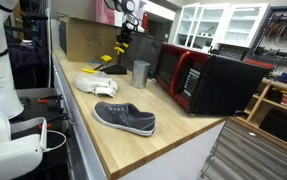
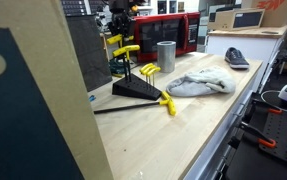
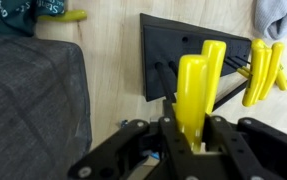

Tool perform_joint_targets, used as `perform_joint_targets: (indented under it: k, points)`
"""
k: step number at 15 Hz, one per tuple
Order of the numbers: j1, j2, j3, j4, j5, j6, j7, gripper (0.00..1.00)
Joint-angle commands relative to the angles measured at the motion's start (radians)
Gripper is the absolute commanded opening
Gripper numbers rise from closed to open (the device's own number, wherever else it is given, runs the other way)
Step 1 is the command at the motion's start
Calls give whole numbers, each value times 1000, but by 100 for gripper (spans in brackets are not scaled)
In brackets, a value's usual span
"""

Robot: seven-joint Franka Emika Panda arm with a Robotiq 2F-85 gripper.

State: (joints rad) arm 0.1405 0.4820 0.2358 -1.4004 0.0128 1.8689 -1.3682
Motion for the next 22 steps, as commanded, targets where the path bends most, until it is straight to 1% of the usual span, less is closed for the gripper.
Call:
perform_joint_targets:
  k: [1, 2, 3, 5, 6, 12, 18, 22]
  points:
    - [12, -32, -15, -80, -35, 52, 12, 5]
    - [12, -35, -16, -94, -38, 64, 18, 23]
    - [11, -36, -15, -106, -40, 74, 20, 46]
    - [8, -44, -14, -111, -37, 80, 29, 51]
    - [5, -50, -12, -114, -35, 87, 38, 56]
    - [-9, -81, -5, -124, -10, 79, 60, 100]
    - [-14, -93, -12, -107, -23, 76, 54, 100]
    - [-14, -89, -20, -122, -48, 102, 27, 100]
